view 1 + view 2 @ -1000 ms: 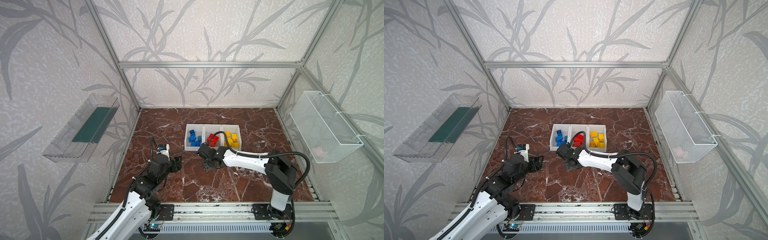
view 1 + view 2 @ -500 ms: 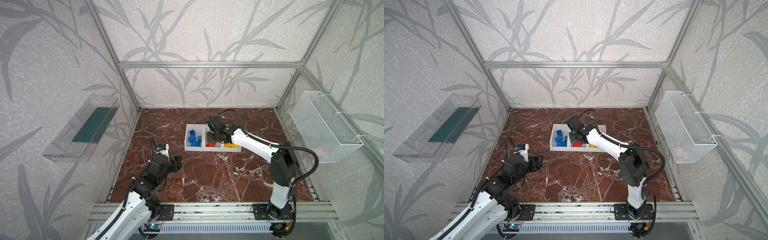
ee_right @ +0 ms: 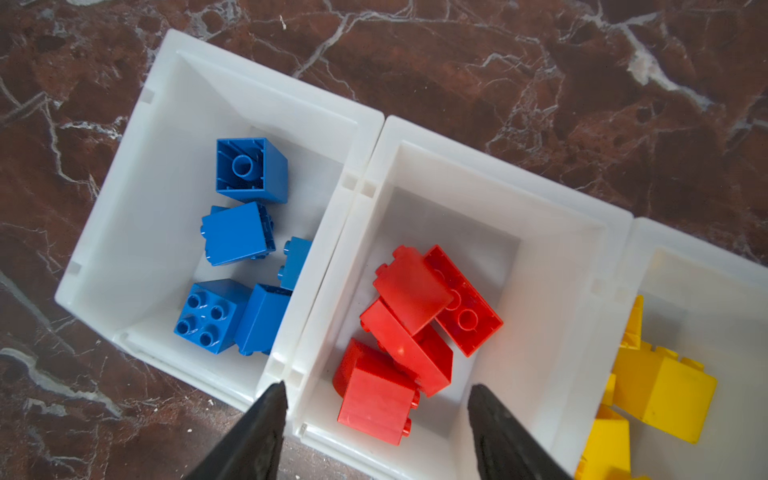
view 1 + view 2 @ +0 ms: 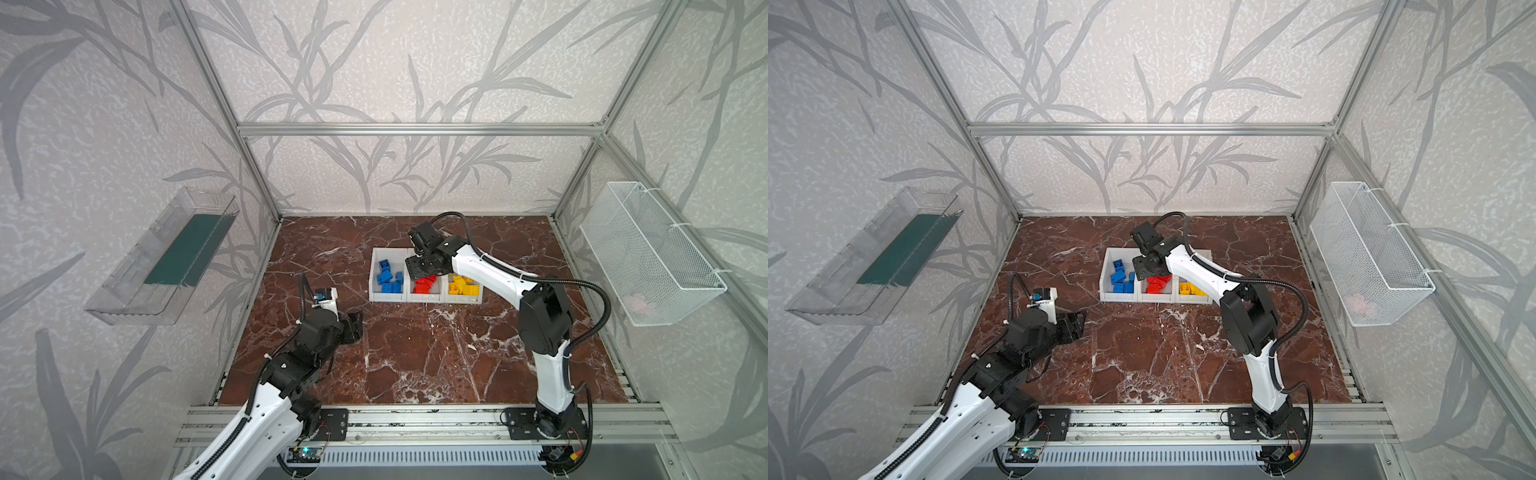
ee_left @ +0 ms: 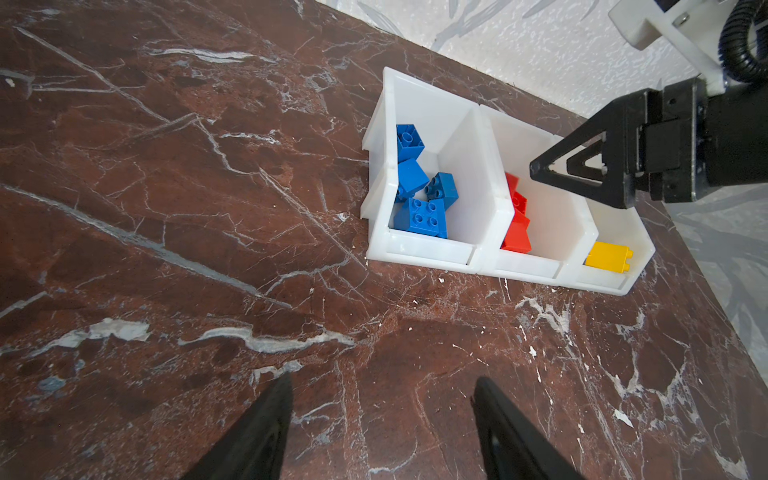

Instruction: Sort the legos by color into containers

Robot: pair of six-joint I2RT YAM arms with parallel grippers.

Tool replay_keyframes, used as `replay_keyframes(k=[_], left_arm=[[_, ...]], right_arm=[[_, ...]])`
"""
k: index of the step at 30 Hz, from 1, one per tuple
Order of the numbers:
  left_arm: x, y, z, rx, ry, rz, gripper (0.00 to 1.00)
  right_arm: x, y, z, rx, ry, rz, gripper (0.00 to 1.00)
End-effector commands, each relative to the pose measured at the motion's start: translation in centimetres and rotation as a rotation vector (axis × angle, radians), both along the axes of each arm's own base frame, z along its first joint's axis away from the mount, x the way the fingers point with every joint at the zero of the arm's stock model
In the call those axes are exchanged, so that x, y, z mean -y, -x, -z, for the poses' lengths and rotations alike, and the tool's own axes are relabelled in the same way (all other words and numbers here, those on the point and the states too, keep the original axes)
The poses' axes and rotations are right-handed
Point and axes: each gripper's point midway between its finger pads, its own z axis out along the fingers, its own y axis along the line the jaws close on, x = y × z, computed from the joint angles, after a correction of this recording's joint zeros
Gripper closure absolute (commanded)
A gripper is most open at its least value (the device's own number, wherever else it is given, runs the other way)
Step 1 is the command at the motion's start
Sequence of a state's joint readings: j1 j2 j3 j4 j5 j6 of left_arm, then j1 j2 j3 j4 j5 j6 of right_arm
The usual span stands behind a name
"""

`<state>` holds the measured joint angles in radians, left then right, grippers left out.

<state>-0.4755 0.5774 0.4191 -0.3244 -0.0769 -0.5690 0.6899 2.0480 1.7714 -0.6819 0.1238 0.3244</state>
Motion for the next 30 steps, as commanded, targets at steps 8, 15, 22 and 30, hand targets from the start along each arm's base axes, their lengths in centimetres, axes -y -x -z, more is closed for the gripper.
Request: replay_keyframes(k=[8, 15, 22, 30], left_arm=[[-2.2, -2.3, -3.6, 0.161, -0.088, -0.116, 0.22], [-4.9, -5.3, -8.1, 0.340, -0.289, -0.269, 0.07], [-12.8, -7.8, -8.7, 0.405, -0.570, -0.646, 0.01], [-15.8, -12.3, 2.1, 0.191, -0.662, -0.550, 0.01]], right_arm=[[6.8, 1.5, -11.1, 0.348, -0.053, 0.055, 0.25], [17.3, 4.2, -16.1, 0.669, -0.090, 0.183, 0.13], [29.8, 6.9, -9.9, 0.749, 0.006, 0.523, 0.01], [31.5, 5.0, 0.0, 0.764, 0.096, 0.504, 0.01]])
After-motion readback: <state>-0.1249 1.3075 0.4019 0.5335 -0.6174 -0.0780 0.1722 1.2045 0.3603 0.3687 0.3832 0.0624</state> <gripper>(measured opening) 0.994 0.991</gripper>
